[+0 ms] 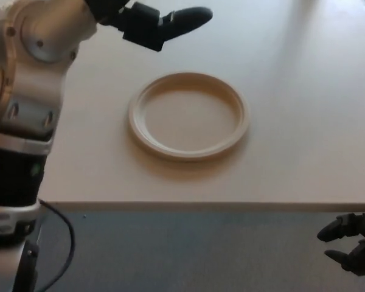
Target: A person passes a plate to the robot and the robot grabs it with its left hand and places it at the centre of the table infront of it
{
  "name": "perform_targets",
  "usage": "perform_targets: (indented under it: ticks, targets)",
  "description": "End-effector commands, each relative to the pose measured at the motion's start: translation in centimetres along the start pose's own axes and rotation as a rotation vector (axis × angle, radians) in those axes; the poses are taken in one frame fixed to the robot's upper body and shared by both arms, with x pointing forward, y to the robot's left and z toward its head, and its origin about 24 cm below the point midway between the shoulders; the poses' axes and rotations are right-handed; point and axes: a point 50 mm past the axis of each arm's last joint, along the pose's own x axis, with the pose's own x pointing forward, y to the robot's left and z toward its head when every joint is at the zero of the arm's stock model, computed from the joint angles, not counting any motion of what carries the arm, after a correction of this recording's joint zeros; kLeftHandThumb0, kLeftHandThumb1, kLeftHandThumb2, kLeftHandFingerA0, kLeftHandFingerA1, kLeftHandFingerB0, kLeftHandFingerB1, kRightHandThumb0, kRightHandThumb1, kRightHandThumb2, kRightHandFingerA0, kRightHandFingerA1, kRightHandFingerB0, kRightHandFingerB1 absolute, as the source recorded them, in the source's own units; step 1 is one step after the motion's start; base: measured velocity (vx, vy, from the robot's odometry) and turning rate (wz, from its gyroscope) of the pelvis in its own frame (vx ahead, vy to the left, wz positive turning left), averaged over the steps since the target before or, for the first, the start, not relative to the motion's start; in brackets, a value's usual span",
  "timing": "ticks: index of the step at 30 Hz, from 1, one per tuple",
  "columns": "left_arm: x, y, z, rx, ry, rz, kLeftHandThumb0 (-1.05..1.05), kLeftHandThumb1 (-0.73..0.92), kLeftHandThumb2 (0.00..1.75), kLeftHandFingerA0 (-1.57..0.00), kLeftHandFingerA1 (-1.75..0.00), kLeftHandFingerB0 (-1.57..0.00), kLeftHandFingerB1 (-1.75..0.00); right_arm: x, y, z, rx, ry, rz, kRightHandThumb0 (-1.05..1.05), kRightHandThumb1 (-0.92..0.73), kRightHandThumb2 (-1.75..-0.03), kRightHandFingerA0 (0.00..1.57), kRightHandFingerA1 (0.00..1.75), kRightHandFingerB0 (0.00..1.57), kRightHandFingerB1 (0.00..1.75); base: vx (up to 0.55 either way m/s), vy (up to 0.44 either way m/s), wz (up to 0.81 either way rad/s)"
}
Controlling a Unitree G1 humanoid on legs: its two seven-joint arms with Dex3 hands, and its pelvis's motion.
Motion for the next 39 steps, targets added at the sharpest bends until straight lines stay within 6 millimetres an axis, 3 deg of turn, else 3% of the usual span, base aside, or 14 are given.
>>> perform_targets:
  ticks: [1, 2, 3, 6, 7, 9, 21, 22, 23, 24, 29, 37, 38, 39]
  targets:
    - [-14.9, -1.6, 6.8, -0.04, -0.302, 0.114, -0.75, 0.82, 0.67, -0.29, -0.33, -0.09, -0.24, -1.1, 1.7, -2.9, 0.051, 0.072, -0.001, -0.56, -0.65, -0.6, 0.71, 0.67, 0.47, 0.52, 0.0, 0.0, 0.0]
    - [-15.7, -2.2, 7.0, -0.072, -0.286, 0.094, -0.75, 0.82, 0.67, -0.29, -0.33, -0.09, -0.24, -1.2, 2.0, -3.2, 0.059, 0.079, 0.0, -0.56, -0.65, -0.6, 0.71, 0.67, 0.47, 0.52, 0.0, 0.0, 0.0]
    - [-16.1, -2.5, 7.0, -0.102, -0.276, 0.081, -0.77, 0.66, 0.98, -0.24, -0.47, -0.04, -0.32, -1.3, 2.2, -3.4, 0.062, 0.085, 0.002, -0.54, -0.66, -0.58, 0.72, 0.68, 0.46, 0.52, 0.0, 0.0, 0.0]
    - [-17.3, -3.6, 6.7, -0.163, -0.247, 0.053, -0.77, 0.67, 0.98, -0.24, -0.47, -0.04, -0.33, -1.8, 3.1, -4.2, 0.069, 0.101, 0.015, -0.54, -0.66, -0.58, 0.72, 0.69, 0.46, 0.53, 0.0, 0.0, 0.0]
    - [-18.1, -4.6, 6.1, -0.195, -0.205, 0.037, -0.74, 0.81, 0.65, -0.4, -0.37, -0.14, -0.26, -2.1, 3.6, -4.8, 0.071, 0.114, 0.026, -0.54, -0.66, -0.59, 0.74, 0.69, 0.47, 0.53, 0.0, 0.0, 0.0]
    - [-18.8, -5.7, 4.9, -0.242, -0.142, 0.011, -0.74, 0.66, 0.95, -0.28, -0.48, -0.08, -0.36, -2.3, 4.0, -5.2, 0.068, 0.128, 0.034, -0.58, -0.66, -0.6, 0.77, 0.7, 0.48, 0.53, 0.0, 0.0, 0.0]
    - [-23.4, -14.3, -5.2, -0.334, 0.412, -0.223, -0.75, 0.69, 0.95, -0.34, -0.48, -0.11, -0.38, -3.5, 5.8, -6.9, 0.106, 0.158, 0.034, -0.62, -0.71, -0.61, 0.6, 0.72, 0.34, 0.52, 0.0, 0.0, 0.0]
    - [-24.1, -15.3, -6.2, -0.354, 0.476, -0.232, -0.76, 0.68, 0.95, -0.34, -0.48, -0.14, -0.39, -3.7, 5.9, -7.1, 0.108, 0.161, 0.027, -0.66, -0.56, -0.95, 0.57, 0.74, 0.23, 0.57, 0.0, 0.0, 0.0]
    - [-24.3, -15.5, -6.4, -0.36, 0.49, -0.234, -0.76, 0.68, 0.95, -0.34, -0.48, -0.14, -0.39, -3.7, 6.0, -7.2, 0.109, 0.163, 0.026, -0.66, -0.56, -0.95, 0.57, 0.74, 0.23, 0.57, 0.0, 0.0, 0.0]
    - [-24.9, -16.2, -7.0, -0.377, 0.528, -0.238, -0.76, 0.67, 0.93, -0.35, -0.48, -0.16, -0.4, -3.9, 6.2, -7.3, 0.113, 0.166, 0.025, -0.65, -0.74, -0.62, 0.57, 0.7, 0.21, 0.5, 0.0, 0.0, 0.0]
    - [-27.8, -18.5, -10.5, -0.346, 0.71, -0.262, -0.78, 0.67, 0.97, -0.36, -0.49, -0.16, -0.4, -4.0, 6.7, -7.5, 0.161, 0.166, -0.004, -0.67, -0.77, -0.63, 0.58, 0.71, 0.06, 0.44, 0.0, 0.0, 0.0]
    - [-31.1, -20.9, -12.9, -0.45, 0.884, -0.203, -0.73, 0.79, 0.64, -0.47, -0.39, -0.27, -0.3, -4.2, 7.3, -7.8, 0.162, 0.187, -0.006, -0.68, -0.77, -0.64, 0.6, 0.73, 0.02, 0.45, 0.0, 0.0, 0.0]
    - [-31.3, -21.0, -13.2, -0.452, 0.901, -0.202, -0.72, 0.78, 0.64, -0.47, -0.39, -0.26, -0.3, -4.1, 7.3, -7.8, 0.158, 0.189, -0.007, -0.69, -0.6, -1.0, 0.58, 0.76, 0.01, 0.49, 0.0, 0.0, 0.0]
    - [-31.5, -21.1, -13.8, -0.45, 0.938, -0.203, -0.72, 0.79, 0.64, -0.45, -0.38, -0.25, -0.3, -4.0, 7.1, -7.7, 0.154, 0.194, -0.013, -0.68, -0.59, -0.97, 0.58, 0.76, 0.04, 0.51, 0.0, 0.0, 0.0]
